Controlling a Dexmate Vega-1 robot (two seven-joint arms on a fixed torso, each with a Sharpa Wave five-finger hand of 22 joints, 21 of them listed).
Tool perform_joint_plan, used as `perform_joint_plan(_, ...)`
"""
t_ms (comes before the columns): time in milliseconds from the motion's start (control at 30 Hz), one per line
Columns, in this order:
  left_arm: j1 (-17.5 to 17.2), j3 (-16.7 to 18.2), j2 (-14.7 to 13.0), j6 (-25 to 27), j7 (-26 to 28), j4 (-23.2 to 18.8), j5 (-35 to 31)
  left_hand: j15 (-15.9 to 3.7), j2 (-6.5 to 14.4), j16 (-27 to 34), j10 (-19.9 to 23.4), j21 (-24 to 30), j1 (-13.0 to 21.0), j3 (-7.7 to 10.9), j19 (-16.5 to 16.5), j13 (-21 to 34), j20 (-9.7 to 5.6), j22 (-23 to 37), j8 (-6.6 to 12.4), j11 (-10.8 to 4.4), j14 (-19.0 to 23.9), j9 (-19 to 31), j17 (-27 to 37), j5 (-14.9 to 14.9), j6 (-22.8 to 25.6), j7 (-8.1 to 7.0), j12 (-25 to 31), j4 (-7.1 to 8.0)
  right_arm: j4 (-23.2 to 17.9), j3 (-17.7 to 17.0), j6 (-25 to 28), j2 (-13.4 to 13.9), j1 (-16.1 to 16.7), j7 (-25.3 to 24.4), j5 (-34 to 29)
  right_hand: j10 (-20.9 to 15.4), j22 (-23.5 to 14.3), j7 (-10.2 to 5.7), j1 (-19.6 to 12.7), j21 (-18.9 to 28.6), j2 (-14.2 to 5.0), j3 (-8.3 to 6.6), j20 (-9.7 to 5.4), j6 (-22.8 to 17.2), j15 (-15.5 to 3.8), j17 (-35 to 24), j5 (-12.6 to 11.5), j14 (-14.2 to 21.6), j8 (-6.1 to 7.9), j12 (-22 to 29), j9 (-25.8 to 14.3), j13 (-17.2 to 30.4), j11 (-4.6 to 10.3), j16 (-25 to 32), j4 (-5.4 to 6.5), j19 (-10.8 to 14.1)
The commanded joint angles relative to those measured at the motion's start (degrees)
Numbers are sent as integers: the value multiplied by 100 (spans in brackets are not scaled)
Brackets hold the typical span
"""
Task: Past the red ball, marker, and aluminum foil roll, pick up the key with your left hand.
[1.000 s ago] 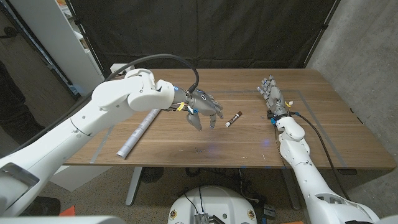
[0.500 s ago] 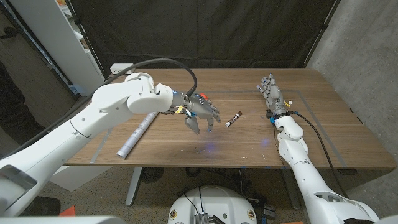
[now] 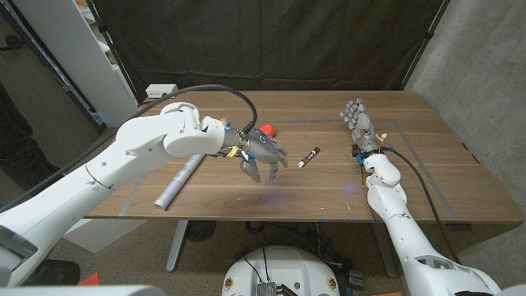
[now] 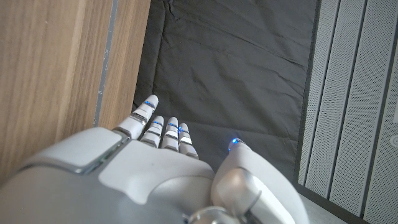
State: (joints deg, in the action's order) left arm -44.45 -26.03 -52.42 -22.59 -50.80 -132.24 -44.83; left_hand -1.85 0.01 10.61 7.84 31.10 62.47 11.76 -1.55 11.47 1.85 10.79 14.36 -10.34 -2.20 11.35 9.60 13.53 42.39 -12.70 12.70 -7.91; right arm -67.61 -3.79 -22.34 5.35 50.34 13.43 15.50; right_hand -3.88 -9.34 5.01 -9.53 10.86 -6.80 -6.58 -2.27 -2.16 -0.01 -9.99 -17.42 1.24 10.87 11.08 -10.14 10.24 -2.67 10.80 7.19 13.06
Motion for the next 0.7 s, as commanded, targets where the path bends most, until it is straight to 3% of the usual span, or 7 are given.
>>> perform_joint_plan(33,-313,142,-187,-76,226,-152,-358,-402,-8,0,35,-5,84,4,38,5,37,22,36,-35,14,19,19,-24,62,-3,3,-45,-50,-10,-76,-48,63,-56,81,-49,-18,-3,-44,6,10,8,-77,-35,14,-14,-6,35,22,8,-18,26,-15,5,-17,31)
perform_joint_plan(333,-561,284,-327,-83,577,-157,-929,-411,-5,-3,33,-12,118,-1,48,6,29,24,13,-30,13,23,19,-44,37,-3,-3,-52,-108,14,-65,-35,102,-146,40,-53,-18,0,-47,2,12,8,-75,-37,17,-14,-8,42,18,5,-18,26,-18,2,-22,34)
perform_joint_plan(700,-526,276,-315,-199,737,116,-713,-418,7,-1,35,-22,120,-16,54,8,31,26,-46,-12,18,12,20,-65,-47,1,-6,-38,-62,71,-76,-30,63,-209,-17,-56,-18,12,-51,-2,18,9,-71,-39,8,-15,-10,45,13,2,-19,27,-23,-1,-29,34)
